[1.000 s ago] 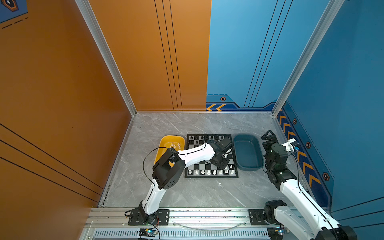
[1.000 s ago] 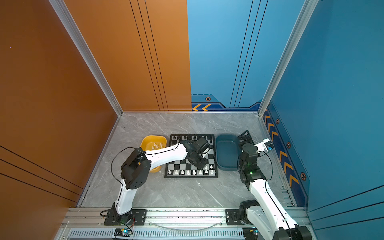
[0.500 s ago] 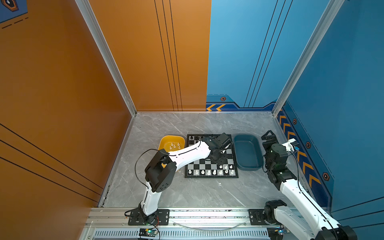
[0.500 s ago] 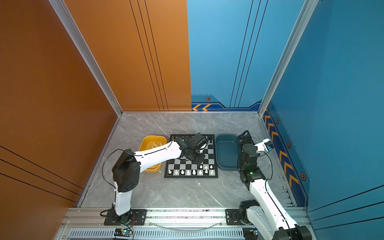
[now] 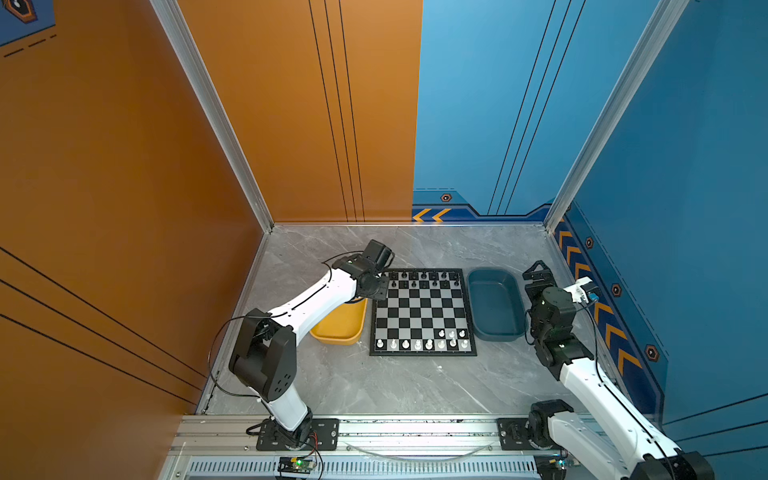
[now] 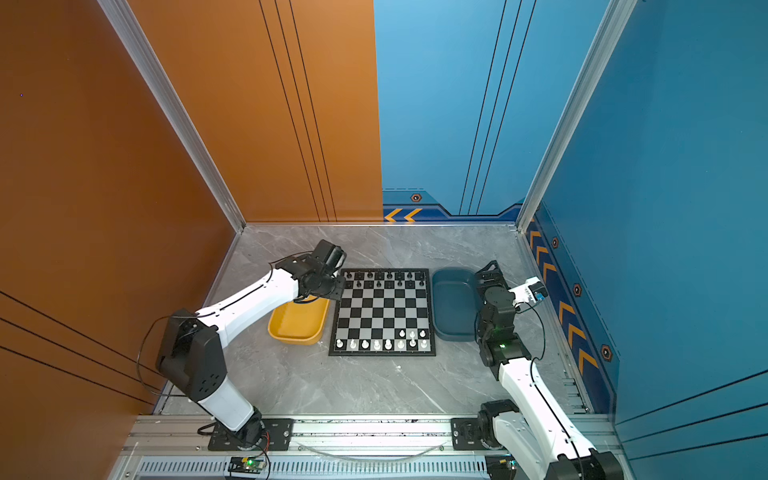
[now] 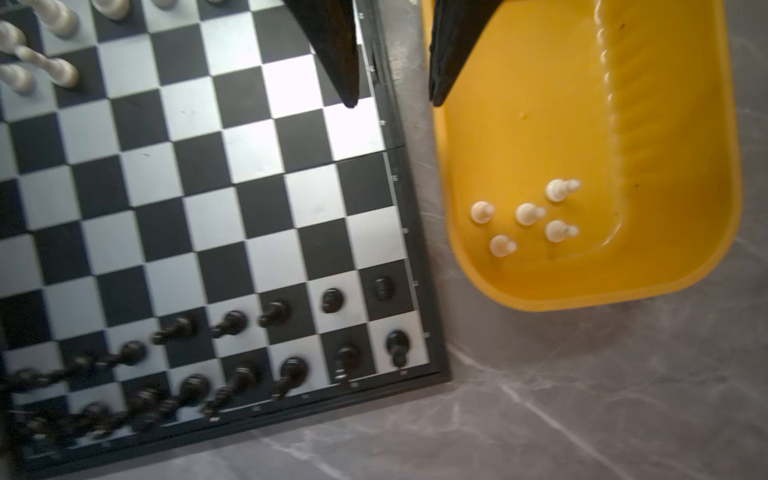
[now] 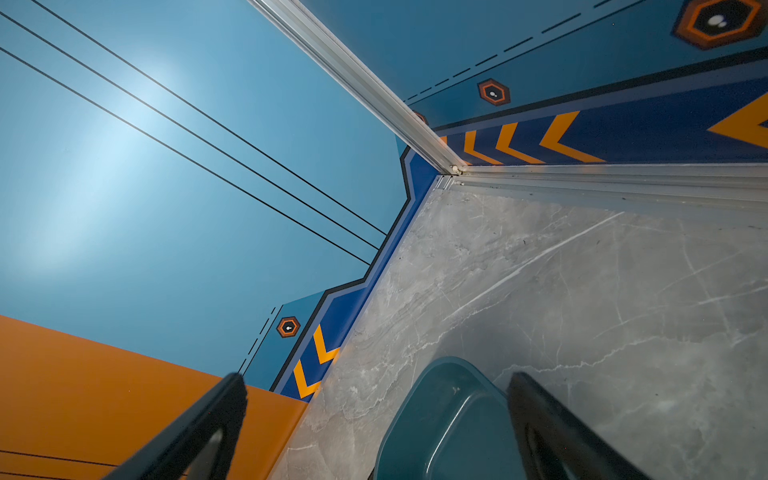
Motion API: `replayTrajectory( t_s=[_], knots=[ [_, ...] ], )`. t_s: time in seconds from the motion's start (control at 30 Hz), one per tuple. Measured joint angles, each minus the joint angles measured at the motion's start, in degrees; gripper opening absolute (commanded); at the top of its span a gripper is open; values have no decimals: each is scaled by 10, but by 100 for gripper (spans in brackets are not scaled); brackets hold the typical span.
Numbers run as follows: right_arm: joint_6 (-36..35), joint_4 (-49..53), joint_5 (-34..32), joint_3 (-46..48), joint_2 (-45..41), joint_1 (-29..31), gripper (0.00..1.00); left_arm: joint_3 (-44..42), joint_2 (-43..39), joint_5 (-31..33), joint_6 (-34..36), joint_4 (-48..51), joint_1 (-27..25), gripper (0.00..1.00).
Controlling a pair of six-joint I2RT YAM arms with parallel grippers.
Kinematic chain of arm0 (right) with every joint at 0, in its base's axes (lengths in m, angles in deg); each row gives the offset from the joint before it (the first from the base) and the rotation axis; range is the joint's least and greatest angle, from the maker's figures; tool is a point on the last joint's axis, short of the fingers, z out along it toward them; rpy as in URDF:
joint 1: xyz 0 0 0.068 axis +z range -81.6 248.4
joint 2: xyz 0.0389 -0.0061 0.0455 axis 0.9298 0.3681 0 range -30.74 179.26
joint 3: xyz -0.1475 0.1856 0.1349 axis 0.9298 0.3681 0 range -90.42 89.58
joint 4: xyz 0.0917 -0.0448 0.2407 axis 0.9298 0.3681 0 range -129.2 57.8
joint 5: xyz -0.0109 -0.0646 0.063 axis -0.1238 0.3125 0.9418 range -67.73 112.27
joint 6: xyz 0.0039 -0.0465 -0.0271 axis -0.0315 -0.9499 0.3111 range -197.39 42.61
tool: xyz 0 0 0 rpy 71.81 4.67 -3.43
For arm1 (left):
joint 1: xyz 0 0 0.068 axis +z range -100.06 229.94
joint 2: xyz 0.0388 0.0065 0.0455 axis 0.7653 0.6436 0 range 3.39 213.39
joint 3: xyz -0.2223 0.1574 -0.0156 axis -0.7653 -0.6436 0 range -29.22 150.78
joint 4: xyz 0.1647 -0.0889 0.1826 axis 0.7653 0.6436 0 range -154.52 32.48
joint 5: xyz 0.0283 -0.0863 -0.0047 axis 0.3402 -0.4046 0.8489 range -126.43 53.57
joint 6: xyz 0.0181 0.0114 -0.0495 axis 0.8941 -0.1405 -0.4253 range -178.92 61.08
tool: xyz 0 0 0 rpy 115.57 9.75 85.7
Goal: Set up the chess pieces on the board
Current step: 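Raise the left gripper and move it back over the yellow tray, then lower the open left gripper toward the remaining white pawns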
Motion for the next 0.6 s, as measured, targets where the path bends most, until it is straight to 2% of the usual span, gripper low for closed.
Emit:
replayTrajectory(
  t_s=[0.33,0.6],
  knots=[
    [0,0,12,0,12,0,100,-21,21,27,2,-24,112,31],
    [0,0,12,0,21,0,100,-29,60,27,2,-42,132,31]
  ],
)
